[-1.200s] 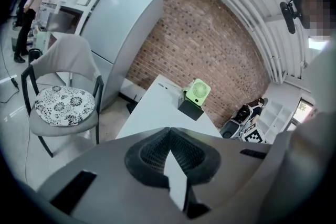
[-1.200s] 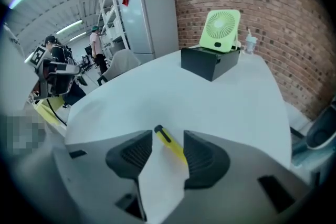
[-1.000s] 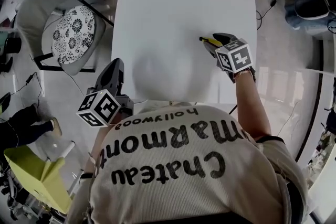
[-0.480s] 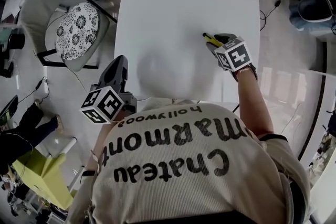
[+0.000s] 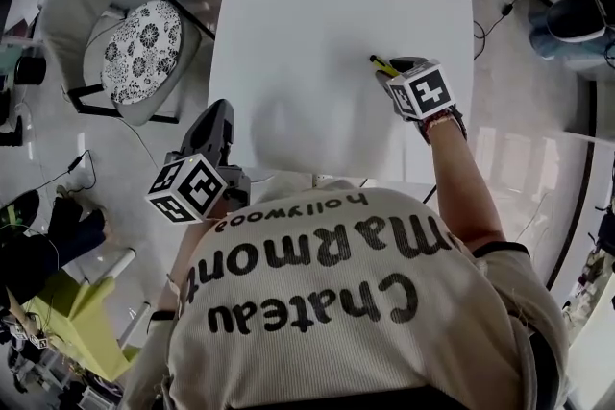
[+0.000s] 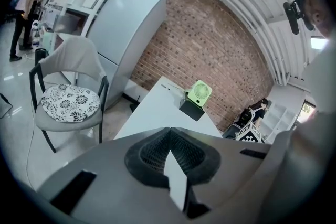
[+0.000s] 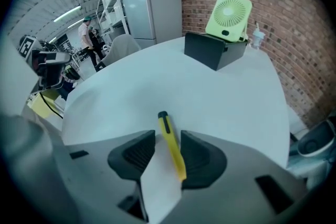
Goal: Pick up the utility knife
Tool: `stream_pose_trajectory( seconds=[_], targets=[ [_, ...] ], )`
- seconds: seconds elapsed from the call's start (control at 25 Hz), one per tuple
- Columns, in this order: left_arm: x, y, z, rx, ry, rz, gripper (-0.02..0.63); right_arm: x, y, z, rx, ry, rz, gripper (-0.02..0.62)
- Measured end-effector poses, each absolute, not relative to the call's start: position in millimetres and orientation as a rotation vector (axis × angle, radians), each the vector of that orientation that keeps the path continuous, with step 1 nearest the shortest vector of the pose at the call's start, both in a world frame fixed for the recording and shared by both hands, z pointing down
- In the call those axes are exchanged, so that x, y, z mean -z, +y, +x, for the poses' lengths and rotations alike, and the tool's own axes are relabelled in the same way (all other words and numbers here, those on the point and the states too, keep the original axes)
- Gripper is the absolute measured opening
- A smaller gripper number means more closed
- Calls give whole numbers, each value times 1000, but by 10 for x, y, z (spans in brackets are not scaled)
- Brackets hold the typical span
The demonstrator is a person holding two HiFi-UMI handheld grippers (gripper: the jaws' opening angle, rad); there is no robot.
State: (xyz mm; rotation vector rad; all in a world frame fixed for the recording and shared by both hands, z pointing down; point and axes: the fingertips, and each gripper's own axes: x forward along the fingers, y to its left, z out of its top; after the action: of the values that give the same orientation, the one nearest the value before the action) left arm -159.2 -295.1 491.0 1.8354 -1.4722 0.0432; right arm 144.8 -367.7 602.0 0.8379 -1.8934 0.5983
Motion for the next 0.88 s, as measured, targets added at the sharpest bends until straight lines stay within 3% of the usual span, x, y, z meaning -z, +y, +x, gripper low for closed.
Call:
stream_pose_trajectory(
  seconds=[0.4,0.52,0.88],
  targets=[
    [-4846,-2657,-1721,0,-1512,1811,2,-6017,-3620,1421,-659,-1844,913,107],
    [-4831,-2606,-1742,29,-1507,1805,2,-6013,-3571,1389,-660,-1824,924,62],
    [-4770,-2584,-1723,45,-1480,1818,2,-6005,-3550,1383,-741,-1812,998,58]
  ],
)
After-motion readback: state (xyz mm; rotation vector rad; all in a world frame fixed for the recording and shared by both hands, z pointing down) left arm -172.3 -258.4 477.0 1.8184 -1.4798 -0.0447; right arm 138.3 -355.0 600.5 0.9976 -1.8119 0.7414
